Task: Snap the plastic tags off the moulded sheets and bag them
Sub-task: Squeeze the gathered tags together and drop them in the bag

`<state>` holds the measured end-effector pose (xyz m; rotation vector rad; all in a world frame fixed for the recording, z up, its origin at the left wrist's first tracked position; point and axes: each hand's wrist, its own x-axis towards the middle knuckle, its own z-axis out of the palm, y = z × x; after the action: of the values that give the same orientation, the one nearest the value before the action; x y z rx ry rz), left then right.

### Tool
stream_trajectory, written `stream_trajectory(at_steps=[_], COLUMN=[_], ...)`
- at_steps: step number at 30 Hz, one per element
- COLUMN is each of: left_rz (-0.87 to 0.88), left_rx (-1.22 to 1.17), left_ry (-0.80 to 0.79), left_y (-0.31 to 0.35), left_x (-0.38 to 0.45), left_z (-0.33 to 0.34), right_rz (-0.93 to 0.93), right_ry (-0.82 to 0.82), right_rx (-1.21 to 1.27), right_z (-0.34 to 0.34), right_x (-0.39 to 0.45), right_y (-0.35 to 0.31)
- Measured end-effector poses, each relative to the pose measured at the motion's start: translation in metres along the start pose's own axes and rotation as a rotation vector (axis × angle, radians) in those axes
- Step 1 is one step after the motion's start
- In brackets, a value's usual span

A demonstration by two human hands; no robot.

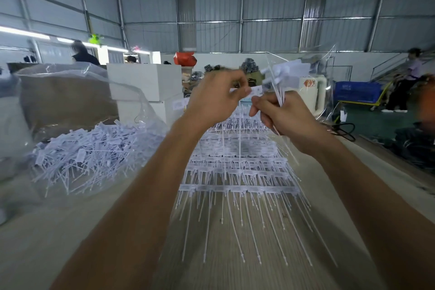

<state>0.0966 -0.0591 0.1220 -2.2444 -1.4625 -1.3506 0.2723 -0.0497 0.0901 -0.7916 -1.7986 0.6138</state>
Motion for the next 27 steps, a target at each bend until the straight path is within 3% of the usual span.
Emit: stream_trajectory(at_steps=[5, 9, 12, 15, 19, 23, 27], left_rz=[0.260, 0.255, 0.277, 0.165, -0.025, -0.044, -0.008], left_rx=[0.476, 0.678, 0.726, 0.557, 0.228, -0.026, -0.098], left_ry=[0.104, 0.028, 0.019, 0.064, 0.023, 0.010, 0.018], left_y=[0.005, 0.015, 0.008, -0.018, -0.037, -0.029, -0.010], left_x=[-0.005, -0.006, -0.006, -0.006, -0.002, 0.007, 0.007], left_z=[0.001, -0.002, -0.005, 0.003, 0.005, -0.001, -0.006], right_rz=[0.066, -0.008, -0.084, -0.144, 0.000, 0.116, 0.141], right_ry=[-0.024, 0.017, 0.034, 0.102, 0.148, 0.134, 0.179], right_rx=[-0.210, -0.569, -0.681, -0.583, -0.244, 0.104, 0.189], right_z=[0.003, 0.003, 0.004, 0.005, 0.004, 0.003, 0.003], right_x=[-0.002, 0.001, 0.001, 0.001, 0.003, 0.000, 0.004], right_y=[0.001, 0.003, 0.000, -0.008, -0.011, -0.009, -0.002])
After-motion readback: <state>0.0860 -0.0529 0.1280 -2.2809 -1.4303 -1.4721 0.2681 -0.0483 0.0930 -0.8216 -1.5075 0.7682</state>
